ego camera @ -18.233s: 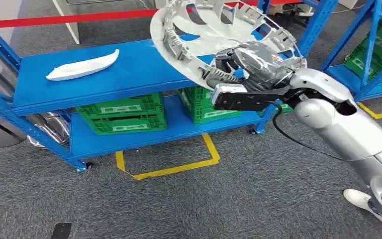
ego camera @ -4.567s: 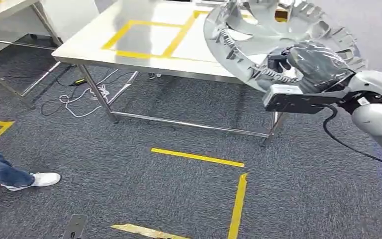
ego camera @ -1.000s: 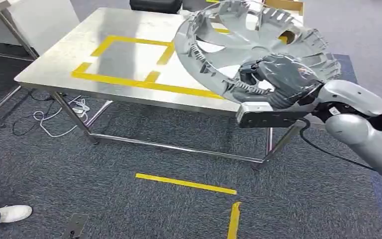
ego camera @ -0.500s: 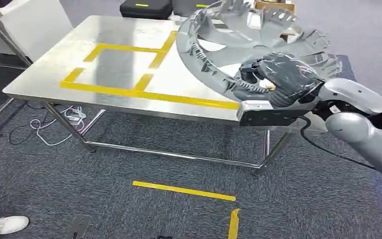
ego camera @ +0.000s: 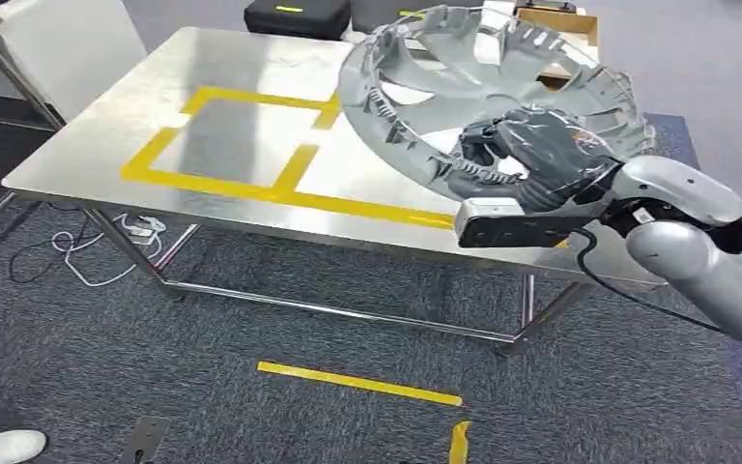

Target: Take the parts from the cabinet and place them on the table.

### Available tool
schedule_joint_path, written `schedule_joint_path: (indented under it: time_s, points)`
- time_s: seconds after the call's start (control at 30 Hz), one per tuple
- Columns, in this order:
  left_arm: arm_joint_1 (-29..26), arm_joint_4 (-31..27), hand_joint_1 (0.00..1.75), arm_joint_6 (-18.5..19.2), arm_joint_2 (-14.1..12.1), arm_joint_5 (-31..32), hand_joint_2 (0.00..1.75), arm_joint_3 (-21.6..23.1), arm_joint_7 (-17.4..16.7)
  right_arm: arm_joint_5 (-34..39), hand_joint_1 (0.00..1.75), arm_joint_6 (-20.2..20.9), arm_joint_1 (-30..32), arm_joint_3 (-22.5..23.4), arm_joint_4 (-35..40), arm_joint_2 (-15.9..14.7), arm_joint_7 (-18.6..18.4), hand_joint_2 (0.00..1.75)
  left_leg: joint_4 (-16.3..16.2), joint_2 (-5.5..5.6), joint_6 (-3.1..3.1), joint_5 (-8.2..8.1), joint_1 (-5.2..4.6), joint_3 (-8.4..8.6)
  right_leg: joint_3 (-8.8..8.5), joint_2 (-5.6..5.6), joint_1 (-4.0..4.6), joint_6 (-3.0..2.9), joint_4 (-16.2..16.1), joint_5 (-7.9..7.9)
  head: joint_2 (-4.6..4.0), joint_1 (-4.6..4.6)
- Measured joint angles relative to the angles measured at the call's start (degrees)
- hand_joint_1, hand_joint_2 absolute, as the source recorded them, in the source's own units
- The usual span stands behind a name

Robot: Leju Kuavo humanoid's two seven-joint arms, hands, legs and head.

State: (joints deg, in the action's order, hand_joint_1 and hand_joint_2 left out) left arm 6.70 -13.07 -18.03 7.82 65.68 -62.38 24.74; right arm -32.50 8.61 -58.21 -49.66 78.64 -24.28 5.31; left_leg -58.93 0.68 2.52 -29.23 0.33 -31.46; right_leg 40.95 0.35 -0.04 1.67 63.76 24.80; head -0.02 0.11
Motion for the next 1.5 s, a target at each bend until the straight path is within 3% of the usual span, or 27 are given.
schedule_joint_path:
  time_s: [0.03,0.07,0.1,0.2,0.27,0.33,0.37,0.4,0.43,0.53,0.57,0.6,0.67,0.73,0.77,0.87,0.9,0.93,1.03,1.07,1.17,1.23,1.3,1.37,1.4,1.43,1.5]
  points:
    - [0.0,0.0,0.0,0.0,0.0,0.0,1.75,0.0,0.0,0.0,1.75,0.0,-0.1,0.0,0.0,0.0,0.0,1.75,0.1,0.01,-0.26,-0.7,0.01,0.52,-1.24,-0.12,0.11,-0.33,-4.4,-2.95,0.0,0.04]
    - [0.1,0.0,0.0,0.0,0.0,0.0,1.75,0.0,0.1,0.0,1.75,0.0,-0.1,0.0,0.0,0.0,0.1,1.75,0.1,0.02,-0.66,-1.01,-0.05,0.9,-1.39,-0.15,0.64,-0.38,-4.5,-0.73,0.0,-0.15]
    - [0.2,0.0,0.0,0.0,0.0,0.0,1.75,0.0,0.1,0.0,1.75,0.0,-0.4,-0.1,0.0,0.0,0.1,1.75,0.1,0.0,-1.1,-1.35,-0.04,0.56,-2.46,-0.14,0.69,-0.89,-5.5,-0.54,0.02,-0.02]
    - [0.2,0.0,0.0,0.0,0.3,0.0,1.75,0.0,0.2,0.0,1.75,0.0,-0.5,0.1,0.0,0.0,0.1,1.75,-0.6,-0.1,-1.72,-1.11,-0.18,1.45,-3.79,-0.15,0.49,-1.44,-6.2,-0.71,0.02,-0.09]
    - [0.3,0.0,0.0,-0.1,0.3,0.0,1.75,0.0,0.3,-0.1,1.75,0.0,-0.6,0.1,-0.1,0.0,0.0,1.75,-6.5,-0.21,-2.17,-1.23,-0.16,-1.53,-5.52,-0.43,0.23,-1.94,-6.9,-0.02,0.02,-0.15]
    - [0.2,0.0,0.0,-0.1,0.3,0.0,1.75,0.0,0.3,-0.1,1.75,0.0,-0.5,0.0,-0.1,0.0,-0.1,1.75,-14.1,-0.21,-2.69,-4.76,0.07,-6.41,-6.32,-0.37,0.21,-2.16,-6.8,0.91,0.02,-0.22]
    - [0.2,0.0,0.0,-0.1,0.3,0.0,1.75,0.0,0.3,-0.1,1.75,0.0,-0.4,-0.1,-0.1,0.0,-0.1,1.75,-16.5,-0.21,-2.9,-6.53,0.11,-8.43,-6.76,-0.27,0.2,-2.23,-6.8,1.32,0.0,-0.17]
    - [0.1,0.0,0.0,-0.1,0.3,0.0,1.75,0.0,0.3,-0.1,1.75,0.0,-0.3,-0.1,-0.1,0.0,0.0,1.75,-17.0,-0.21,-3.08,-6.82,0.16,-9.69,-7.32,-0.13,0.15,-2.21,-6.8,1.81,0.0,-0.24]
    - [0.1,0.0,0.0,-0.1,0.3,0.0,1.75,0.0,0.3,-0.1,1.75,0.0,-0.3,-0.2,-0.1,0.0,0.1,1.75,-15.4,-0.22,-3.18,-5.46,0.24,-9.82,-7.99,0.0,0.09,-2.16,-6.7,2.32,0.0,-0.24]
    - [0.1,0.0,0.0,-0.1,0.2,0.0,1.75,0.0,0.3,-0.1,1.75,0.0,-0.3,-0.2,-0.1,0.0,0.0,1.75,-2.9,-0.23,-3.26,5.89,0.52,-7.17,-10.2,-0.04,-0.06,-1.58,-6.5,4.29,0.0,-0.22]
    - [0.0,0.0,0.0,0.0,0.2,0.0,1.75,0.0,0.3,-0.1,1.75,0.0,-0.4,-0.2,-0.2,0.0,0.0,1.75,-2.2,-0.24,-3.07,5.24,0.23,-7.31,-10.73,0.07,0.06,-1.25,-6.0,4.69,0.0,-0.09]
    - [0.2,0.0,0.0,-0.1,0.3,0.0,1.75,0.0,0.3,-0.1,1.75,0.0,-0.7,-0.4,-0.1,0.0,0.1,1.75,-0.6,-0.38,-2.39,4.33,-0.01,-6.56,-9.72,0.18,0.08,-0.91,-5.9,4.92,0.0,-0.22]
    - [0.2,0.0,0.0,0.0,0.3,0.0,1.75,0.0,0.5,-0.1,1.75,0.0,-0.6,-0.4,-0.2,0.0,0.1,1.75,-1.1,-0.34,-1.49,4.69,-0.32,-6.98,-9.76,0.21,-0.1,-0.18,-6.2,5.46,0.02,-0.22]
    - [0.3,0.0,0.0,0.0,0.3,0.0,1.75,0.1,0.5,-0.1,1.75,0.0,-0.6,-0.3,-0.1,0.0,0.1,1.75,-0.5,-0.37,-1.07,4.65,0.17,-6.18,-9.61,0.18,-0.14,0.37,-5.7,6.58,0.02,-0.15]
    - [0.4,0.0,0.0,-0.3,0.3,0.0,1.75,0.1,0.5,0.0,1.75,0.0,-0.7,-0.3,-0.1,0.0,0.2,1.75,-0.5,-0.38,-0.68,4.39,0.18,-5.86,-8.57,0.11,-0.12,0.53,-3.4,7.6,0.0,0.07]
    - [0.6,0.0,0.0,-1.4,0.3,0.0,1.75,0.1,-0.5,-0.1,1.75,0.0,-0.1,-0.6,-0.2,0.0,0.2,1.75,-0.6,-0.31,-0.04,3.59,0.11,-5.37,0.05,0.11,-0.17,0.89,10.3,11.67,0.0,0.13]
    - [0.6,0.0,0.0,-1.6,0.4,0.0,1.75,0.1,-0.6,-0.1,1.75,0.0,0.2,-0.8,-0.2,0.0,0.2,1.75,-0.6,-0.26,-0.05,3.32,0.11,-5.12,2.04,0.12,-0.17,0.91,12.3,11.15,0.0,0.13]
    - [0.6,0.0,0.0,-1.7,0.5,0.0,1.75,0.1,-0.8,-0.2,1.75,0.0,0.5,-1.1,-0.2,0.0,0.2,1.75,-0.6,-0.18,-0.06,3.0,0.11,-4.74,2.41,0.11,-0.16,0.82,11.1,9.16,0.02,0.11]
    - [0.7,0.0,0.0,-2.1,0.8,0.0,1.75,0.2,-1.1,-1.1,1.75,-0.1,0.5,-1.6,-0.3,0.5,-0.4,1.75,-0.6,0.05,-0.46,1.81,0.1,-3.13,-2.07,0.09,-0.08,-0.01,-2.2,-0.29,0.0,0.15]
    - [0.8,0.0,0.0,-2.1,0.9,0.0,1.75,0.4,-1.2,-1.1,1.75,-0.1,0.5,-1.8,-0.4,0.7,-0.4,1.75,-0.6,0.03,-0.75,1.56,-0.09,-3.14,-3.67,0.15,0.24,-0.15,-3.3,0.22,0.0,0.02]
    - [0.9,0.0,0.0,-2.2,1.2,0.0,1.75,0.5,-1.3,-1.4,1.75,-0.2,0.8,-2.4,-0.5,1.3,-0.4,1.75,-0.6,0.02,-1.4,1.62,-0.04,-3.45,-4.05,0.13,0.47,-0.96,-5.0,0.97,0.02,0.09]
    - [1.0,0.0,0.0,-2.2,1.3,0.0,1.75,0.5,-1.2,-1.4,1.75,-0.2,0.9,-2.4,-0.5,1.6,-0.3,1.75,-0.4,0.11,-1.75,0.85,-0.04,-3.39,-4.77,-0.08,-0.23,-1.26,-6.0,0.83,0.02,0.09]
    - [1.0,0.0,0.0,-2.2,1.3,0.0,1.75,0.5,-1.2,-1.6,1.75,-0.2,0.9,-2.4,-0.6,1.8,-0.5,1.75,-6.4,-0.12,-2.36,-2.01,0.0,-5.78,-5.37,-0.32,-0.18,-1.62,-6.4,0.95,0.0,-0.15]
    - [0.8,0.0,0.0,-2.2,1.3,0.1,1.75,0.5,-1.2,-1.8,1.75,-0.2,1.2,-2.8,-1.0,2.2,-0.5,1.75,-15.8,-0.15,-2.82,-5.48,0.22,-10.4,-5.52,-0.32,-0.11,-1.95,-6.3,1.21,0.0,-0.11]
    - [0.8,0.0,0.0,-2.2,1.3,0.1,1.75,0.6,-1.2,-2.1,1.75,-0.2,1.4,-3.1,-1.2,2.6,-0.5,1.75,-18.1,-0.15,-2.92,-5.81,0.22,-11.75,-5.6,-0.25,-0.08,-1.99,-6.2,1.25,0.0,-0.18]
    - [0.8,0.0,0.0,-2.2,1.3,0.2,1.75,0.6,-1.2,-2.3,1.75,-0.2,1.5,-3.4,-1.4,3.1,-0.4,1.75,-17.8,-0.15,-2.96,-4.84,0.22,-11.82,-5.73,-0.15,-0.08,-2.0,-6.2,1.34,0.0,-0.17]
    - [1.0,0.0,0.0,-2.3,1.3,0.5,1.75,0.9,-1.2,-3.3,1.75,-0.3,1.7,-4.2,-2.1,4.3,-0.5,1.75,-10.3,-0.16,-2.82,0.39,0.24,-8.77,-6.1,0.13,-0.1,-1.86,-6.0,1.59,0.0,-0.18]
